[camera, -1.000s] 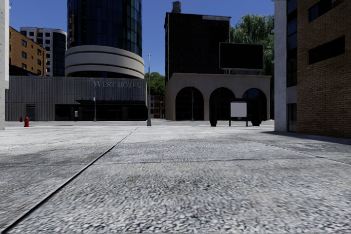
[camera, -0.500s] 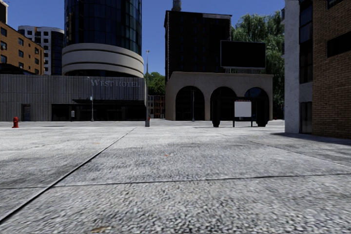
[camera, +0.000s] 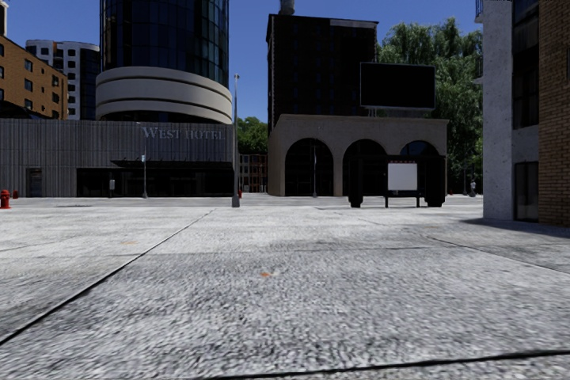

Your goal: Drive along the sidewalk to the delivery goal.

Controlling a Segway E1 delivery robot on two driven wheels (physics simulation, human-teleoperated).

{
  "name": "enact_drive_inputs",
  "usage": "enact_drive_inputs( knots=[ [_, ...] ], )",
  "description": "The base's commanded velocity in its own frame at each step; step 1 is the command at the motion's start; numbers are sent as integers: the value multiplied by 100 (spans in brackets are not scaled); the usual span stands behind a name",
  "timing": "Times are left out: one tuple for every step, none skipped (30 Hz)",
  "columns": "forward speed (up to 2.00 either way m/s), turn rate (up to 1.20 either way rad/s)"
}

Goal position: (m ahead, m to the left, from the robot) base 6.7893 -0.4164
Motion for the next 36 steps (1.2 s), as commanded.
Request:
enact_drive_inputs(
  knots=[
    [200,0],
    [200,0],
    [200,0],
    [200,0],
    [200,0],
    [200,0],
    [200,0],
    [200,0],
    [200,0],
    [200,0],
    [200,0],
    [200,0],
    [200,0],
    [200,0],
    [200,0],
    [200,0],
    [200,0],
    [200,0],
    [200,0],
    [200,0],
    [200,0],
    [200,0],
    [200,0],
    [200,0],
    [200,0],
    [200,0],
    [200,0],
    [200,0],
    [200,0],
    [200,0],
    [200,0],
    [200,0],
    [200,0],
    [200,0],
    [200,0],
    [200,0]
  ],
)
